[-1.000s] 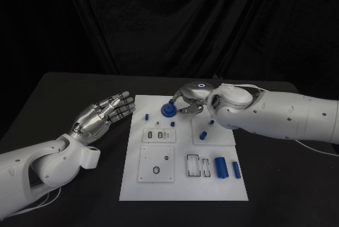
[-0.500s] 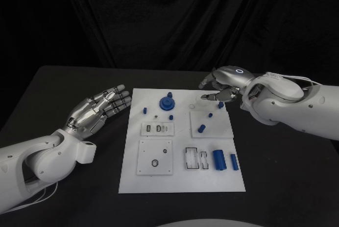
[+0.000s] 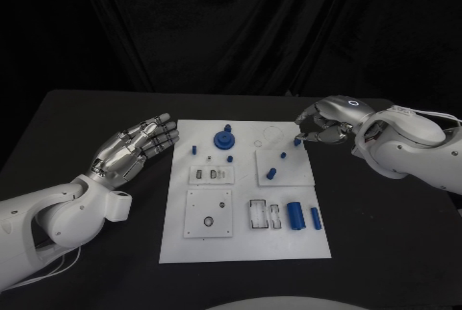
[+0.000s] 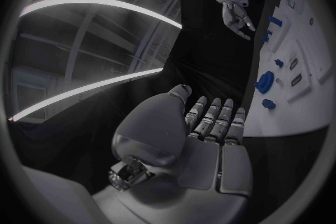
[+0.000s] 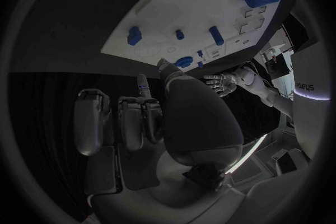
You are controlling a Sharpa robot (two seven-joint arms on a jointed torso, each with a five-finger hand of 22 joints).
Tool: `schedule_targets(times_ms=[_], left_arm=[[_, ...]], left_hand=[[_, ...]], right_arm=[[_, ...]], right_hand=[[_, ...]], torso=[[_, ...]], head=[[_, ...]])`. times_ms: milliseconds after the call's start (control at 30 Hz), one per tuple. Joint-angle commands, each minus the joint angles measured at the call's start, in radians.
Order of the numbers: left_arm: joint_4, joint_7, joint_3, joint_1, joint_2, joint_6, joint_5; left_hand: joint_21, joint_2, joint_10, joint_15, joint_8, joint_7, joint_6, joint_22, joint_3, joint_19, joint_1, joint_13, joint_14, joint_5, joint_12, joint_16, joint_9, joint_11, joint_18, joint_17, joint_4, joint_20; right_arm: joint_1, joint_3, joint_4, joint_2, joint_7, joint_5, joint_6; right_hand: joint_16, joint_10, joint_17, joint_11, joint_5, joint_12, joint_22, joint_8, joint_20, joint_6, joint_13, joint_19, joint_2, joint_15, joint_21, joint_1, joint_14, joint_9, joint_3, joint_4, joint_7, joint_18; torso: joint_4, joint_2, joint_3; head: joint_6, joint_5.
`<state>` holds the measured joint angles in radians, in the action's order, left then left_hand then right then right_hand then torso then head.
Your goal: Assemble the parts on the task board
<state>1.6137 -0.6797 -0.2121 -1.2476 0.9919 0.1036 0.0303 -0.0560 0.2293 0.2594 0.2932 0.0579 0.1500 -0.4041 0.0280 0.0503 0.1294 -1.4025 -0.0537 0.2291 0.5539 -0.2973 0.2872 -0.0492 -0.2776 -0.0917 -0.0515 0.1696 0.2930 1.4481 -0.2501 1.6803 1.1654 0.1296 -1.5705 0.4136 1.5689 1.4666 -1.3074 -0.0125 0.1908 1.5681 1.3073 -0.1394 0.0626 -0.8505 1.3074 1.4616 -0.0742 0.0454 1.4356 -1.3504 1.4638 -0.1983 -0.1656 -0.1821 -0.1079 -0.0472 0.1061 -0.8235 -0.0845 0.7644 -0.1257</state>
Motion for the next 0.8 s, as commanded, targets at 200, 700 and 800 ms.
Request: schedule_targets(times_ms=[200,700,800], left_arm=[[-0.001,-0.099,0.001,0.002,-0.005,0.011,0.006],[-0.006,-0.096,0.001,0.003,-0.007,0.017,0.006],[-0.007,-0.095,0.001,0.003,-0.007,0.018,0.006]], left_hand=[[0.006,0.002,-0.003,0.0,0.004,0.023,-0.008,0.0,0.005,-0.001,0.007,-0.001,0.004,0.007,-0.005,0.004,-0.001,0.001,0.021,-0.001,0.001,0.001],[0.007,0.001,-0.004,0.0,0.004,0.023,-0.007,0.0,0.009,0.0,0.008,-0.001,0.004,0.009,-0.005,0.006,-0.001,0.001,0.021,-0.001,0.0,0.001],[0.007,0.001,-0.004,0.0,0.004,0.023,-0.007,0.0,0.009,0.0,0.008,-0.001,0.004,0.009,-0.005,0.006,-0.001,0.001,0.021,-0.001,0.0,0.001]], right_arm=[[-0.021,0.0,-0.027,0.001,0.033,-0.002,0.014],[-0.056,0.0,-0.069,-0.02,0.042,-0.001,0.008],[-0.06,0.0,-0.08,-0.03,0.042,-0.001,0.012]], right_hand=[[0.002,0.104,-0.263,0.007,-0.018,0.003,0.16,0.027,-0.006,0.031,0.263,0.014,-0.016,0.01,-0.013,-0.018,0.107,0.012,0.004,-0.017,0.009,0.003],[-0.01,0.104,-0.251,0.006,-0.043,0.003,0.153,0.034,-0.007,0.039,0.263,0.006,-0.025,0.011,-0.027,-0.024,0.103,0.017,0.014,-0.032,0.007,0.0],[-0.011,0.104,-0.251,0.006,-0.045,0.003,0.153,0.034,-0.007,0.038,0.263,0.005,-0.026,0.011,-0.028,-0.025,0.103,0.016,0.014,-0.033,0.007,-0.001]], torso=[[0.0026,0.002,0.0011],[0.0011,0.001,0.0012],[-0.0007,0.001,0.0016]], head=[[-0.005,-0.004],[-0.01,-0.004],[-0.008,-0.003]])
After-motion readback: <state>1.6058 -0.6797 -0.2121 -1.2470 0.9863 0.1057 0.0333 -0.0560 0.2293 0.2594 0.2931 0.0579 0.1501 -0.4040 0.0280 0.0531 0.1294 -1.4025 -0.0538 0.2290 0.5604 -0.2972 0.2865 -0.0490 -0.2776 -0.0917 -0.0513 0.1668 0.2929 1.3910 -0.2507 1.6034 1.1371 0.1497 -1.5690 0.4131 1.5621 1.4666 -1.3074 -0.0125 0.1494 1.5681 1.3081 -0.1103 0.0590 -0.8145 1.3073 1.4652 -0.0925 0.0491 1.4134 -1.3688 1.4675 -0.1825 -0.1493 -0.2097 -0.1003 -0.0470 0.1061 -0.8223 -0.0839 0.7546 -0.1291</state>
